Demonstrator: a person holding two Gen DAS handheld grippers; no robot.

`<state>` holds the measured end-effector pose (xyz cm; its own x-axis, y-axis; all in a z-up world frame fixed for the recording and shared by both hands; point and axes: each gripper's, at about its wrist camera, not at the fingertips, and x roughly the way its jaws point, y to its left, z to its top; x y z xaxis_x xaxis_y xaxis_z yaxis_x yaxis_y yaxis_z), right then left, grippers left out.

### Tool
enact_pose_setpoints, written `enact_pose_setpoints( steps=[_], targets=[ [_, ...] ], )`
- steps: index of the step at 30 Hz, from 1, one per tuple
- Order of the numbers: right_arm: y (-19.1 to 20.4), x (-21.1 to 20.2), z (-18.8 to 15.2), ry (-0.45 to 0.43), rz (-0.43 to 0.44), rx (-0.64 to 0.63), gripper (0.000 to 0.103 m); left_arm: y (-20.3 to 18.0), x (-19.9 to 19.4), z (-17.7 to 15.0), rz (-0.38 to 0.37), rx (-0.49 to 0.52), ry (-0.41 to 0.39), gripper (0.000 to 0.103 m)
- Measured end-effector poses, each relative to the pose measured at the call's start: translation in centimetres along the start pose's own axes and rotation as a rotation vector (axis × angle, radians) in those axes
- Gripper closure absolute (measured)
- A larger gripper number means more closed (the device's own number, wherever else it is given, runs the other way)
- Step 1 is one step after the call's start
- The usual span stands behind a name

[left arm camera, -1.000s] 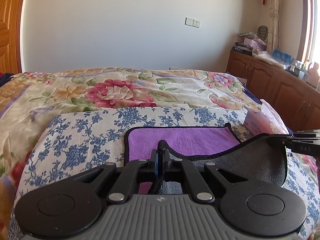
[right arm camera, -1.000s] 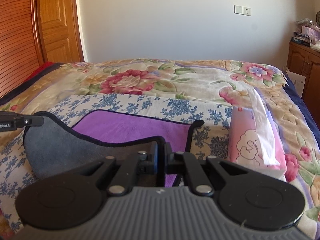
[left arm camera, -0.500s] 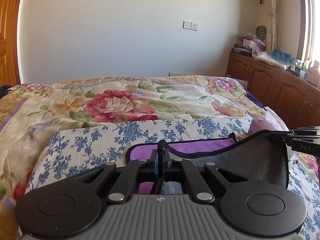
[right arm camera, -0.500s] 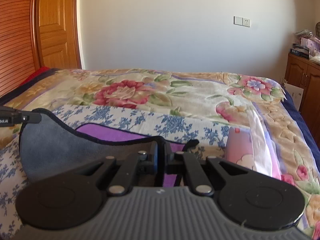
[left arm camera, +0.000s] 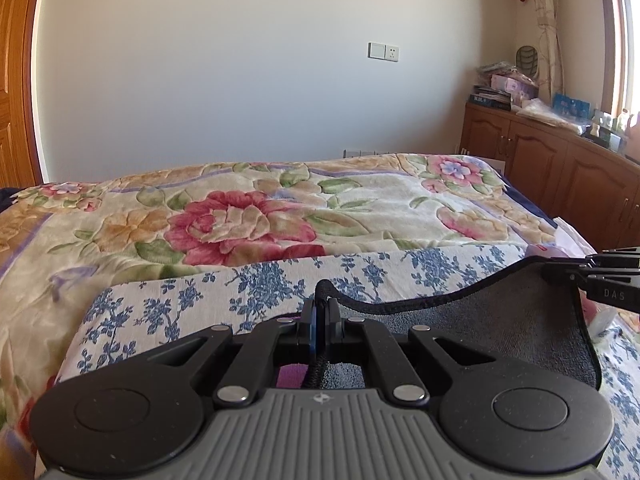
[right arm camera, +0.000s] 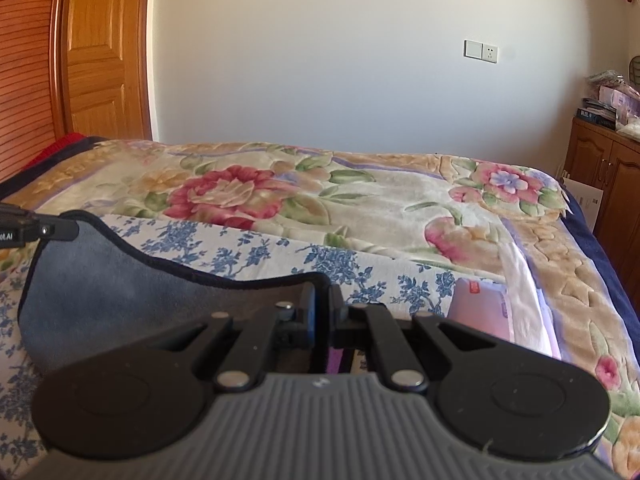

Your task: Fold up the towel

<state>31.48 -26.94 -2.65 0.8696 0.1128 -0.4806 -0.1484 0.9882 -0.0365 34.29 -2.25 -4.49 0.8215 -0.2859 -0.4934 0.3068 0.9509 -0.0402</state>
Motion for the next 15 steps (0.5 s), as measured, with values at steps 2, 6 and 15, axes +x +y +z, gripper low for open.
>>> enact_pose_setpoints(
  steps=[2,6,15],
  targets=[
    [-0.2,0.4,0.0,-0.003,-0.006,-0.002,0.096,0.0,0.5,0.1,0.006,0.000,-0.004,0.098],
    [-0.3,1.2,0.1,-0.010,-0.018,-0.010,0.096,0.1,1.4,0.2,0.023,-0.001,-0.012,0.098],
    [-0.4,3.3,-0.1,0.000,-0.043,-0.040,0.096,0.6,3.5,0.5,0.058,0.011,-0.025,0.098]
  ],
)
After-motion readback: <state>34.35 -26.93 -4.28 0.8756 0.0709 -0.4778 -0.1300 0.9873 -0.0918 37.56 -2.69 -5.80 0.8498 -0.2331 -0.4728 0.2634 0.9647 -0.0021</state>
